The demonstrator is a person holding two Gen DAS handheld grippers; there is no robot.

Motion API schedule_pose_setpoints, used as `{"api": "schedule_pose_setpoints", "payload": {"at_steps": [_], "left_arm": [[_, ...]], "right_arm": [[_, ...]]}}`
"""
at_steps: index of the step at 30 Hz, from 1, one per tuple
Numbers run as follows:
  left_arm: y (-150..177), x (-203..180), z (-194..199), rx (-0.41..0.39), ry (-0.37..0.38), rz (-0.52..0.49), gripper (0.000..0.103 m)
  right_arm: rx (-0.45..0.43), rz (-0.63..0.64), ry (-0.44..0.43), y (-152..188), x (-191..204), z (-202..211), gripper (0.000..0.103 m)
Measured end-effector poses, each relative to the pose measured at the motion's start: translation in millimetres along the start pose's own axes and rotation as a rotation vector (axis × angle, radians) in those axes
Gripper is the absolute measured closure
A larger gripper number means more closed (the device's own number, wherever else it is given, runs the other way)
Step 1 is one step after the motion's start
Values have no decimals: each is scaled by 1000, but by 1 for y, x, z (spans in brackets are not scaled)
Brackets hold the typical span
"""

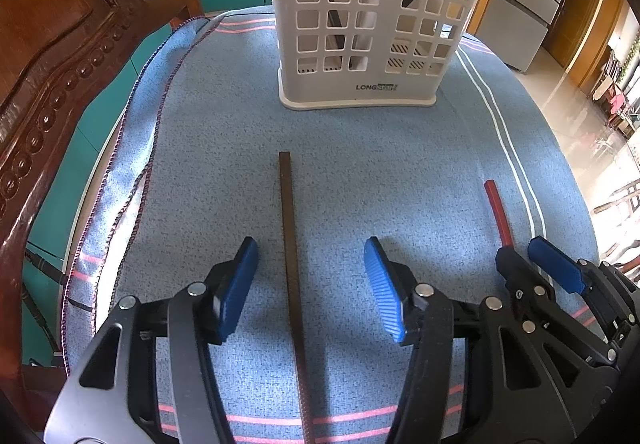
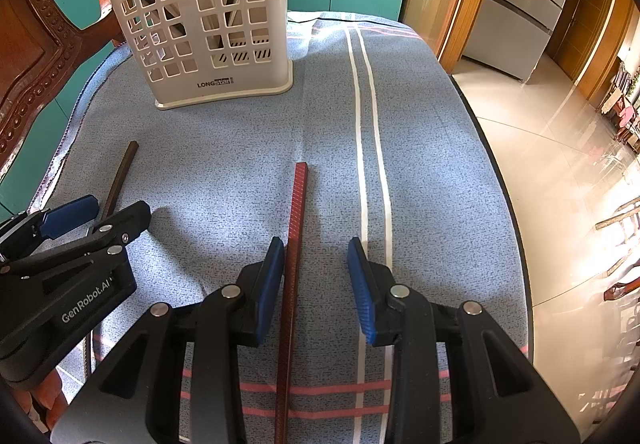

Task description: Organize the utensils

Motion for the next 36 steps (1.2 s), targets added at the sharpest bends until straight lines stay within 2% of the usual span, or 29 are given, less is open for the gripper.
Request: {"api": "schedule_pose_setpoints", "payload": {"at_steps": [7, 9, 10, 11, 13, 18, 19, 22, 25, 30, 36], "left_arm": [[-1, 0, -1, -1, 1, 1, 47], [-1, 0, 0, -4, -3, 2, 56], [-1, 1, 0, -7, -7, 4, 68], [-2, 2, 1, -8, -3, 9, 75], [-3, 3, 1, -9, 4, 15, 78], [-3, 5, 0, -9, 12, 23, 91], [-4, 5, 1, -9, 16, 23, 94], [-4, 5, 1, -8, 31, 25, 96], [-7, 6, 3, -15, 58, 39, 96], [-20, 12, 36, -121, 131, 77, 96], [-39, 23, 115, -329, 269, 100, 96]], "right_arm": [[1, -1, -1, 1, 0, 0, 69], [3, 2, 1, 0, 1, 0, 69], [4, 3, 2, 0, 2, 0, 69], [11, 2, -1, -1, 1, 0, 69], [23, 0, -10, -3, 1, -1, 69], [31, 25, -34, -6, 4, -1, 78], [32, 33, -40, -6, 6, -1, 83], [39, 52, -49, -8, 10, -2, 95], [49, 37, -68, -10, 9, -3, 96], [32, -42, -126, -15, -10, 8, 97], [-121, -83, -197, -31, -37, 66, 97]]}}
Point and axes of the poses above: each gripper's, at about its wrist camera, not at the fingertips, and z roughly against the way its jaws point, x to its left, y to its underside, the point moved 3 cm from there along -z, roughly the way its jaws point, and after that the axes turned 8 degrees about y, right-handed, at the moved point
